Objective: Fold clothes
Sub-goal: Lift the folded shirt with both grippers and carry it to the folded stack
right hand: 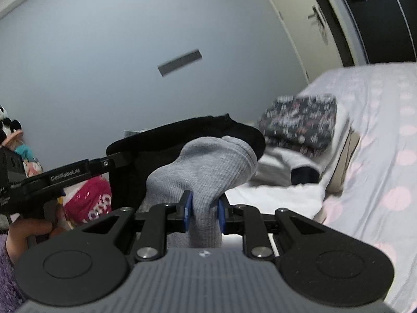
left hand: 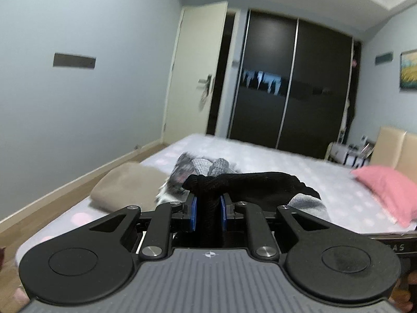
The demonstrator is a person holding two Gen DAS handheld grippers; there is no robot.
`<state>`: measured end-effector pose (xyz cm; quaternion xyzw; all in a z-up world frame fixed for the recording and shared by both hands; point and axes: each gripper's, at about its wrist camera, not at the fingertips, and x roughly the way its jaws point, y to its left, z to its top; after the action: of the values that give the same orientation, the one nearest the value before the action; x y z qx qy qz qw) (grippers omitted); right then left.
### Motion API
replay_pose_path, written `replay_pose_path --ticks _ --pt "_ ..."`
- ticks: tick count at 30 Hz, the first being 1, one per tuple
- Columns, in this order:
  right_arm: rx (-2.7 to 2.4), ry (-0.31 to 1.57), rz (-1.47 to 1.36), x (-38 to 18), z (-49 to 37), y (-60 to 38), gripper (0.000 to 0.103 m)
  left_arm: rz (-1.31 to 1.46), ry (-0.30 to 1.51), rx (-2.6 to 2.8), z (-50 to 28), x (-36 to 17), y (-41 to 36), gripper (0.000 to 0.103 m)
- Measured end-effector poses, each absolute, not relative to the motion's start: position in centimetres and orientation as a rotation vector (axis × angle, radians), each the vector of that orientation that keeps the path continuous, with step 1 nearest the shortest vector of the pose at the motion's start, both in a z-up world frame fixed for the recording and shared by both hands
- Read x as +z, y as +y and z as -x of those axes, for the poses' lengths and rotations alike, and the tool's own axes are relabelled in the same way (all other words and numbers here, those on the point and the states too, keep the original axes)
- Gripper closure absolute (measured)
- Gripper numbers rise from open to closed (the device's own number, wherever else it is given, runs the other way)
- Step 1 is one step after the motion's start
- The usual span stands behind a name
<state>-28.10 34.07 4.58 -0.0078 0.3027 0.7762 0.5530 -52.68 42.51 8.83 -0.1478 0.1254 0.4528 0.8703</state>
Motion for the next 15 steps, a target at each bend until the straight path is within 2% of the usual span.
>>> replay_pose_path --ticks 7,15 --pt "1.756 0.808 0.134 0.5 27.7 40.7 0.080 0.423 0.384 0.958 49.2 3.4 50.4 0.088" --pt "1.689 1.039 0.161 -3.7 24.7 46.6 0.080 0.547 0.464 0.975 47.9 -1.9 57.1 0.088"
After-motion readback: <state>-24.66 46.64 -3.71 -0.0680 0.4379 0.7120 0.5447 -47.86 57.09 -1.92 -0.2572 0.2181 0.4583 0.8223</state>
